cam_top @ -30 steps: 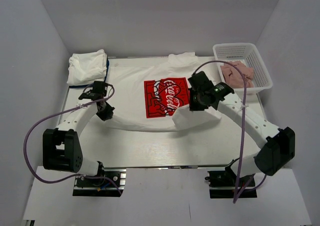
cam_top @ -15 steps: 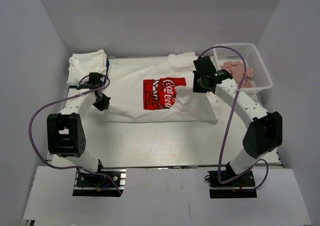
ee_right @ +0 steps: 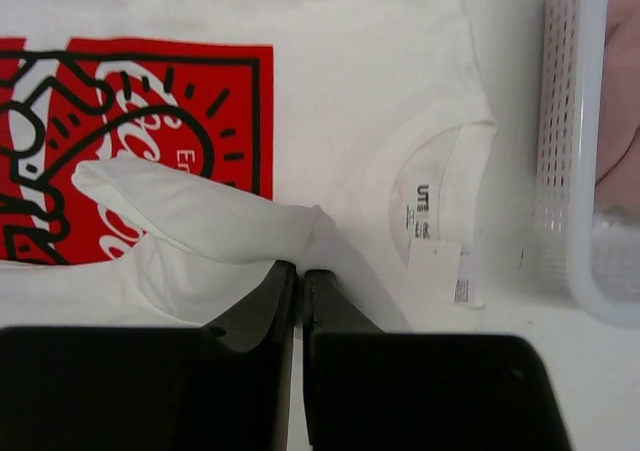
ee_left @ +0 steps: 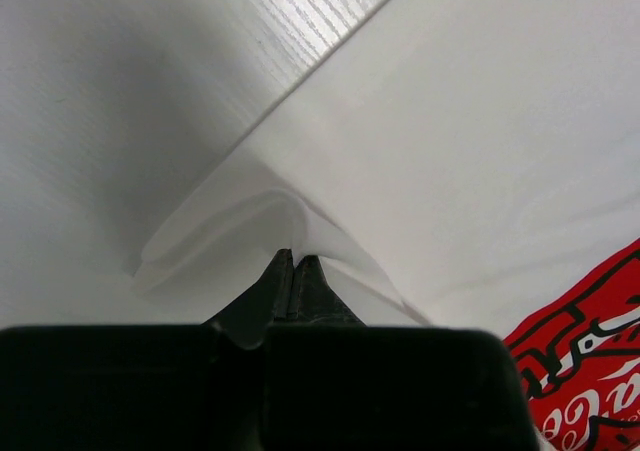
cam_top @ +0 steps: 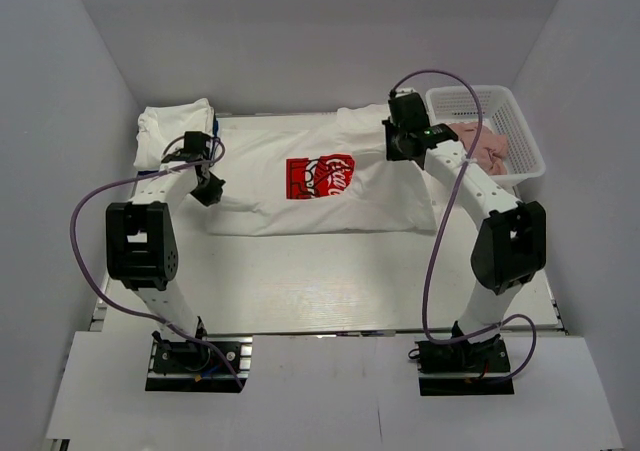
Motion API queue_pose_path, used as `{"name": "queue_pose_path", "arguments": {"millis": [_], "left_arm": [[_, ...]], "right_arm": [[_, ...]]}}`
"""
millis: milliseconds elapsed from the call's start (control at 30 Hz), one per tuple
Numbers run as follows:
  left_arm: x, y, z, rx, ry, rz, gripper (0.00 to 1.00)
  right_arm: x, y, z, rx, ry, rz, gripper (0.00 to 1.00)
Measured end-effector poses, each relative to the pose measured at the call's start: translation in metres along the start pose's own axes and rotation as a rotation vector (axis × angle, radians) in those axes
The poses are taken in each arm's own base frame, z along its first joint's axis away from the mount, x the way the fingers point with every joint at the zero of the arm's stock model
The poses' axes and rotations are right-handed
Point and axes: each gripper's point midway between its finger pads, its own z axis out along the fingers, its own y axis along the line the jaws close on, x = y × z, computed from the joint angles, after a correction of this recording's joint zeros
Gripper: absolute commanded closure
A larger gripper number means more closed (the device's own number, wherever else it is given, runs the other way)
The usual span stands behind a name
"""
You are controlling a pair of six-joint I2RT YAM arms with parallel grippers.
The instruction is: Fold and stack the t-shirts
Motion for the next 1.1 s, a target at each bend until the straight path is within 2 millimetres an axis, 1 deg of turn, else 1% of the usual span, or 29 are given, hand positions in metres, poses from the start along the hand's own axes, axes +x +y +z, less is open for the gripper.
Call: {"name": "queue_pose_path", "arguments": {"millis": [67, 133, 233, 367, 467, 600, 700, 733, 767, 800, 833, 867, 900, 933, 967, 1000, 1100], "left_arm": [[-0.003, -0.001, -0.001, 0.001, -0.009, -0.002, 1.0], [-0.006, 0.0, -0.001, -0.006, -0.02, -0.005, 1.0], [-0.008, 0.001, 0.0, -0.011, -0.027, -0.006, 1.0], [-0.012, -0.003, 0.002, -0.01, -0.035, -0.009, 1.0], [-0.018, -0.009, 0.008, -0.01, -0.046, -0.01, 1.0], [-0.023, -0.015, 0.019, -0.015, -0.056, -0.012, 1.0], [-0.024, -0.02, 0.033, -0.034, -0.045, -0.006, 1.0], [-0.024, -0.021, 0.04, -0.043, -0.039, -0.003, 1.0], [-0.023, -0.023, 0.046, -0.051, -0.032, 0.0, 0.97], [-0.022, -0.023, 0.053, -0.06, -0.024, 0.004, 0.77], [-0.021, -0.024, 0.058, -0.066, -0.013, 0.013, 0.61], [-0.021, -0.024, 0.062, -0.072, -0.003, 0.018, 0.42], [-0.023, -0.026, 0.063, -0.069, 0.003, 0.025, 0.14], [-0.028, -0.031, 0.061, -0.059, 0.0, 0.024, 0.0], [-0.034, -0.036, 0.06, -0.05, -0.006, 0.023, 0.0], [-0.041, -0.042, 0.056, -0.036, -0.016, 0.022, 0.0], [-0.053, -0.049, 0.046, -0.014, -0.034, 0.025, 0.0]], "right_arm": [[-0.014, 0.001, 0.003, -0.012, -0.031, -0.012, 1.0], [-0.023, 0.002, 0.006, -0.023, -0.047, -0.02, 1.0], [-0.028, 0.002, 0.015, -0.032, -0.05, -0.029, 1.0], [-0.021, 0.001, 0.034, -0.033, -0.02, -0.033, 1.0], [-0.015, -0.002, 0.053, -0.025, 0.012, -0.029, 1.0], [-0.004, -0.007, 0.076, -0.008, 0.052, -0.008, 1.0], [0.004, -0.015, 0.09, 0.023, 0.074, 0.028, 1.0], [0.006, -0.017, 0.095, 0.031, 0.08, 0.042, 0.88], [0.007, -0.019, 0.099, 0.037, 0.083, 0.055, 0.86], [0.008, -0.021, 0.105, 0.045, 0.085, 0.066, 0.86], [0.009, -0.023, 0.11, 0.048, 0.087, 0.073, 0.73], [0.009, -0.024, 0.116, 0.051, 0.084, 0.081, 0.64], [0.008, -0.025, 0.121, 0.053, 0.083, 0.086, 0.6], [0.007, -0.026, 0.125, 0.053, 0.084, 0.085, 0.56], [0.003, -0.026, 0.129, 0.049, 0.077, 0.085, 0.25], [-0.003, -0.026, 0.132, 0.045, 0.068, 0.088, 0.1], [-0.018, -0.026, 0.128, 0.033, 0.039, 0.077, 0.1]]}}
